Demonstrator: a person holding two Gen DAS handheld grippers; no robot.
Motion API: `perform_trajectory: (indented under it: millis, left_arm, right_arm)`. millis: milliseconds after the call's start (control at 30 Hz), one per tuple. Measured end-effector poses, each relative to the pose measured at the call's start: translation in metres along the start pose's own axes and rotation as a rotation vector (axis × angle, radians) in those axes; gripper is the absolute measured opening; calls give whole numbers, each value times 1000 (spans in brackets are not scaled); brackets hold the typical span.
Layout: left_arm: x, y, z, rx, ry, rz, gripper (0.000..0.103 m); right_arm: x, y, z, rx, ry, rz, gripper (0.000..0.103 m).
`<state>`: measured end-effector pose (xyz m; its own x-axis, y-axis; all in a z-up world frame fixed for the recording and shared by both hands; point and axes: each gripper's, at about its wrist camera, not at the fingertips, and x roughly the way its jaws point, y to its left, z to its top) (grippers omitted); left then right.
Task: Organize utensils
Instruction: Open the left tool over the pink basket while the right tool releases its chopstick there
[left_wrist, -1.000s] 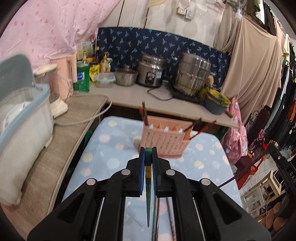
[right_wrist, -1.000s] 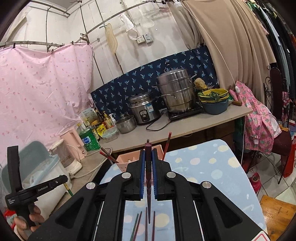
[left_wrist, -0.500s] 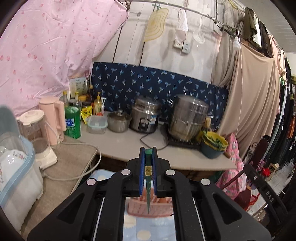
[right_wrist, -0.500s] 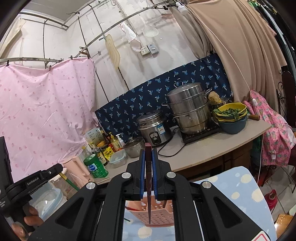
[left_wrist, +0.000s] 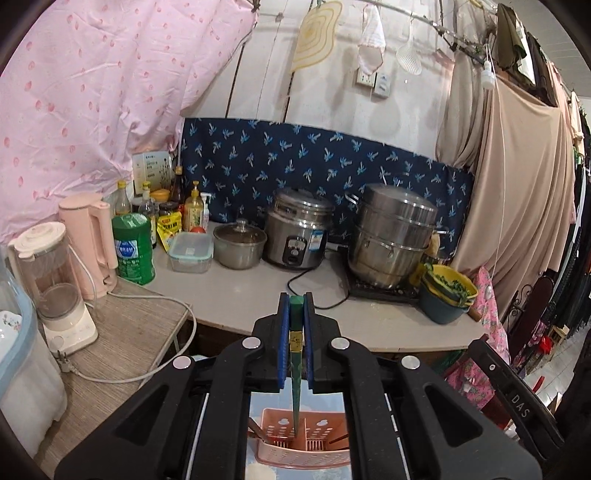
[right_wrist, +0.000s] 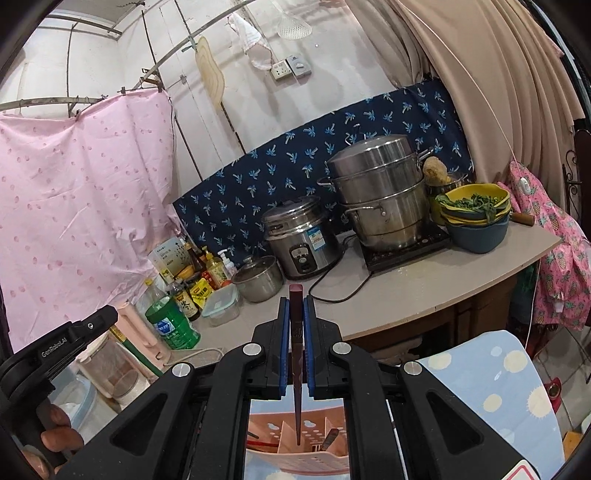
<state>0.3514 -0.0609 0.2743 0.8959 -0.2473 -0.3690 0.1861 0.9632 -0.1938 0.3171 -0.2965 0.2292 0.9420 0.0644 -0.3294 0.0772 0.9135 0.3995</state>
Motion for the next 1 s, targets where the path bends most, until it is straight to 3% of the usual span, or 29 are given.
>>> perform_trajectory:
  millis: [333, 467, 567, 600, 1000]
  left_arm:
    - [38, 12, -35, -17, 120, -15, 7]
    - [41, 19, -44, -17, 147, -3, 20]
    - [38, 24, -48, -30, 152, 12, 38]
    - [36, 25, -49, -32, 151, 16, 40]
    - [-11, 23, -68, 9, 165, 50, 43]
  right_arm:
    - [31, -6, -32, -26, 86, -30, 8]
    - [30, -5, -35, -34, 92, -41, 14]
    - [23, -6, -34, -24, 81, -37, 24]
    - [20, -5, -33, -27, 75, -37, 26]
    - [-35, 14, -47, -84, 57, -20, 34]
